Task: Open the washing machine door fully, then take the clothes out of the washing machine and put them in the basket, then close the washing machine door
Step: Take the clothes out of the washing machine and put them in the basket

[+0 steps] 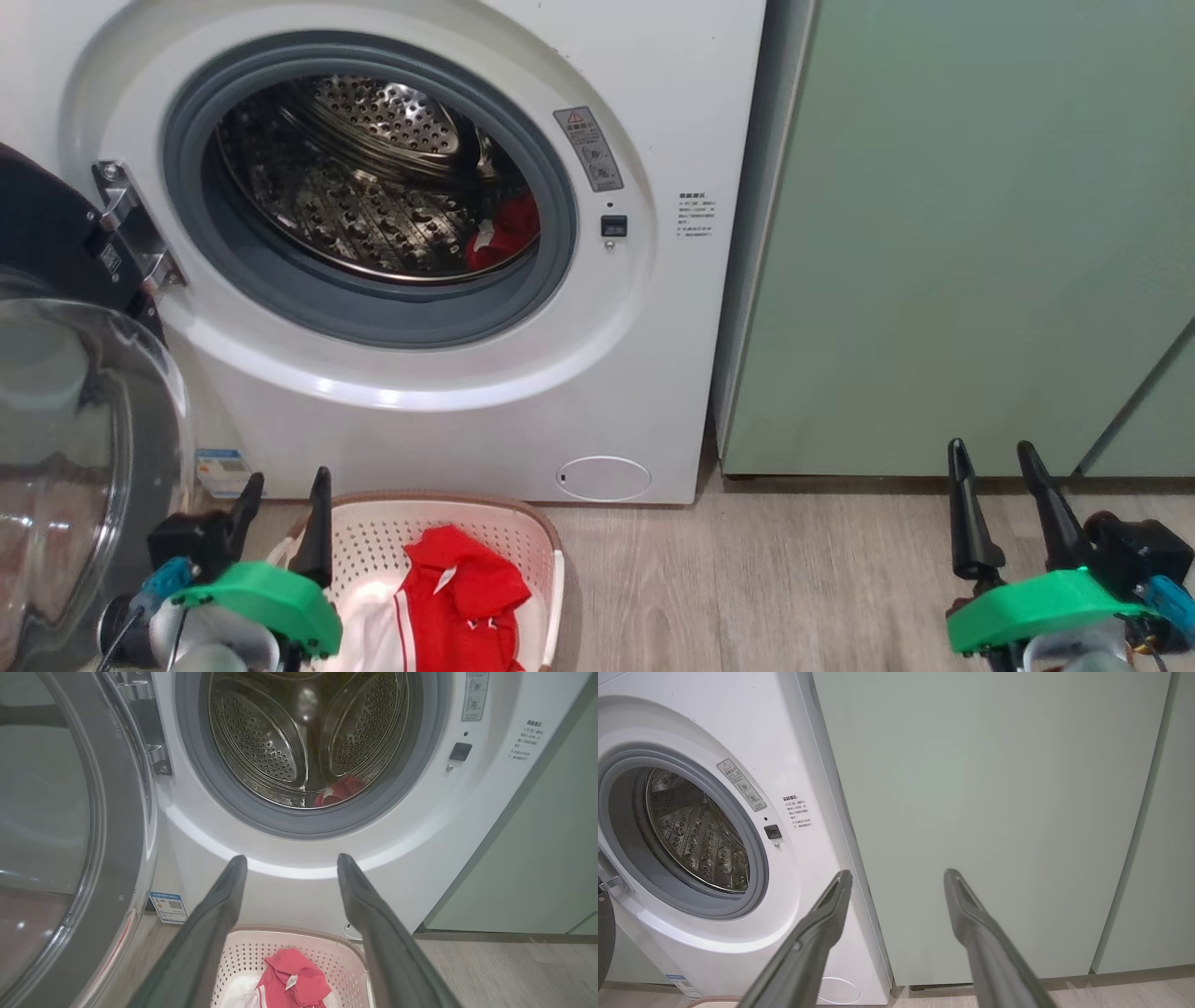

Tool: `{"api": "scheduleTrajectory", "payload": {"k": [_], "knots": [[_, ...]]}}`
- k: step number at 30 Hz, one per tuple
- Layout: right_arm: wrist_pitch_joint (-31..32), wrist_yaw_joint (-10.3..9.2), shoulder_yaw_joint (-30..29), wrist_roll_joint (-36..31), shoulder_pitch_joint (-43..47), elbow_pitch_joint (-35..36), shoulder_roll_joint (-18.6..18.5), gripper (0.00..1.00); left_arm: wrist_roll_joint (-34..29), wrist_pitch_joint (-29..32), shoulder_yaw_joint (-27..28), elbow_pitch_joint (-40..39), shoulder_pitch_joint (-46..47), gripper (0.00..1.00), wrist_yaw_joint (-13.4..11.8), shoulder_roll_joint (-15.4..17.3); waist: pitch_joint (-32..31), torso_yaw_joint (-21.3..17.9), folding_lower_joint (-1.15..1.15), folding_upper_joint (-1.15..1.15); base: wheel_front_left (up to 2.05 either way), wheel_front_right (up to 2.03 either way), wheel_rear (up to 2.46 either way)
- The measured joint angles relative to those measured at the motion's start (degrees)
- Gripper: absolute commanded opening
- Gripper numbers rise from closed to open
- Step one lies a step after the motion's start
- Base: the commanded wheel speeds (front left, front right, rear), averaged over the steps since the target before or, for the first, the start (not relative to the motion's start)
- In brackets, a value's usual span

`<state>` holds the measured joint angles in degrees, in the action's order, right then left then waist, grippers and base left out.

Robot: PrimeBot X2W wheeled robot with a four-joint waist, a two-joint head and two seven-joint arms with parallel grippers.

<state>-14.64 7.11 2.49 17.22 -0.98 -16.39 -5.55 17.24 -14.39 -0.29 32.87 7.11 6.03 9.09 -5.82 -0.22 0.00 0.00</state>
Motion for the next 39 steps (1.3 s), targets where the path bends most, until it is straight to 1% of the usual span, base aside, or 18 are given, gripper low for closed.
{"api": "scheduleTrajectory", "payload": {"k": [10, 27, 32, 39], "knots": [[0.00, 0.00, -0.45, 0.01, 0.03, 0.00, 0.53, 1.00, -0.40, 0.00, 0.76, 0.77, 0.19, 1.00, 0.01, -0.18, 0.20, -0.74, 0.00, 0.00, 0.00, 0.00, 0.00], [0.00, 0.00, -0.77, 0.01, 0.03, 0.01, 0.87, 1.00, -0.59, 0.00, 0.82, 3.04, 1.41, 1.00, 0.11, -0.20, 0.76, -0.69, 0.00, 0.00, 0.00, 0.00, 0.00], [0.00, 0.00, -0.85, 0.01, 0.03, 0.04, 0.88, 1.00, -0.59, 0.00, 0.81, 3.34, 1.43, 1.00, 0.52, -0.18, 0.90, -0.56, 0.00, 0.00, 0.00, 0.00, 0.00], [0.00, 0.00, -0.83, 0.01, 0.02, 0.05, 0.89, 1.00, -0.57, 0.00, -0.24, 5.44, 3.05, 1.00, 0.79, -0.08, 1.44, -0.43, 0.00, 0.00, 0.00, 0.00, 0.00]]}}
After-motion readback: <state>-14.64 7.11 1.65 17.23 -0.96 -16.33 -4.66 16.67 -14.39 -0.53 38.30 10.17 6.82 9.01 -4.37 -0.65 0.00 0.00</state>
